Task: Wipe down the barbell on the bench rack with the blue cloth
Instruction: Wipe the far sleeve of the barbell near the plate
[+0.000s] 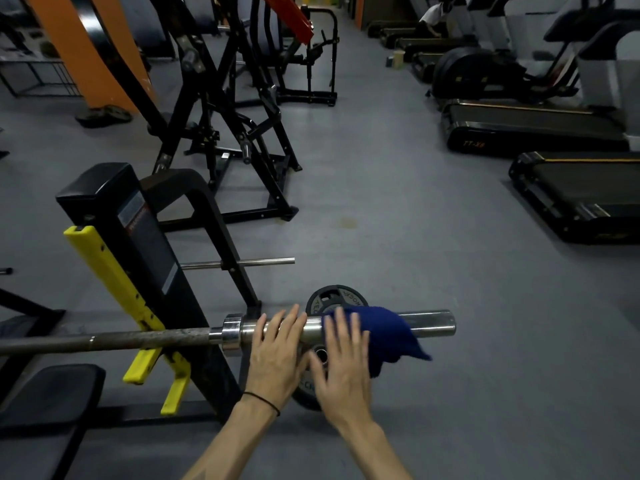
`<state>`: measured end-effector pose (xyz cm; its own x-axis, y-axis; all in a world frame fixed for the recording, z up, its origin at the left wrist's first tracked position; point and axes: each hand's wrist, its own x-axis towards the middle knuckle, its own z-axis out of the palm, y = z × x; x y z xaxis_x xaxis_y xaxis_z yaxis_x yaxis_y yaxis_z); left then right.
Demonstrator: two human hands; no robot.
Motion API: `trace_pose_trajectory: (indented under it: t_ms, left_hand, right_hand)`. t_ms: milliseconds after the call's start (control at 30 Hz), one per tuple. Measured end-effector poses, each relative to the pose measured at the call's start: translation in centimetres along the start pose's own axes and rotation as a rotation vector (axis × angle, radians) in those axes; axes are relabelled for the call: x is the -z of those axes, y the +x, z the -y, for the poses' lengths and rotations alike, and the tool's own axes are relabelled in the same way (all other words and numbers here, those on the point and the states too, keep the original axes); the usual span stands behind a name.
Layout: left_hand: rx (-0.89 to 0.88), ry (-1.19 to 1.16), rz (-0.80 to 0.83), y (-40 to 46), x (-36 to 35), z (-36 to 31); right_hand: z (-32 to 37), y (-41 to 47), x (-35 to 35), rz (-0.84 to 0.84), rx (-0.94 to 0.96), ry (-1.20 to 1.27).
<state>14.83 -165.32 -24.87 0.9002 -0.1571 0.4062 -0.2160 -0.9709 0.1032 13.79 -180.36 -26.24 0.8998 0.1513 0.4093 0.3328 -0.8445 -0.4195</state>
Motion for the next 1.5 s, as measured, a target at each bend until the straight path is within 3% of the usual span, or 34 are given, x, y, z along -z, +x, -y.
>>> trace_pose_trajectory:
  t_ms: [67, 133, 233, 333, 433, 533, 633, 733, 833, 933, 1033, 1133, 1200, 1300, 1400, 1500]
  left_hand:
    - [0.000, -0.032, -0.047, 0.3, 0.0, 0.2]
    - [0.015, -0.067, -0.068, 0.7, 0.1, 0.5]
    - [0.017, -0.089, -0.110, 1.1, 0.6, 0.1]
    - [-0.018, -0.087, -0.092, 1.4, 0.4, 0.4]
    - [-0.081, -0.102, -0.050, 1.6, -0.2, 1.7]
    - [-0.083, -0.097, -0.053, 2.0, 0.0, 2.1]
    - [-0.016, -0.091, -0.047, 1.8, 0.5, 0.9]
    - [0.034, -0.087, -0.042, 1.0, 0.4, -0.5]
    - [0.057, -0.075, -0.030, 0.7, 0.0, -1.1]
    - [0.033, -0.075, -0.002, 0.5, -0.1, -0.9]
    - [0.019, -0.057, 0.013, 0.5, -0.2, -0.6]
    - [0.038, -0.046, -0.007, 0.9, -0.3, -0.7]
    - [0.021, -0.040, -0.014, 0.9, -0.6, -0.5]
    - [0.008, -0.035, -0.017, 0.7, -0.7, -0.1]
    - [0.014, -0.036, -0.036, 1.0, -0.7, -0.3]
    - [0.022, -0.105, -0.076, 1.2, -0.7, -0.4]
  right_hand:
    - [-1.9, 0.2, 0.6, 0.069, 0.199, -0.082]
    - [-4.8, 0.9, 1.8, 0.054, 0.235, -0.136]
    - [-7.0, 1.1, 3.0, -0.053, 0.003, -0.099]
    - [-2.6, 1.2, 1.3, -0.110, -0.215, 0.033]
    - [0.4, 0.9, 0.3, 0.020, 0.002, 0.020]
    - [-3.6, 1.8, 1.8, 0.062, 0.190, -0.107]
    - [-7.1, 2.3, 3.3, -0.055, -0.032, -0.108]
    - [-3.2, 1.9, 1.9, -0.079, -0.193, -0.002]
    - [-0.3, 0.6, 0.3, 0.050, 0.087, -0.014]
    - [-4.5, 1.3, 1.6, 0.029, 0.226, -0.089]
    - [-6.7, 1.3, 2.6, -0.096, -0.032, -0.094]
    - [-2.4, 1.4, 1.1, -0.112, -0.232, 0.048]
    - [-0.7, 1.0, 0.5, -0.004, -0.070, 0.048]
    - [-4.5, 1.3, 2.0, 0.047, 0.170, -0.075]
    - [-7.9, 1.3, 3.3, -0.071, -0.037, -0.083]
    - [-4.6, 1.2, 1.9, -0.147, -0.267, 0.033]
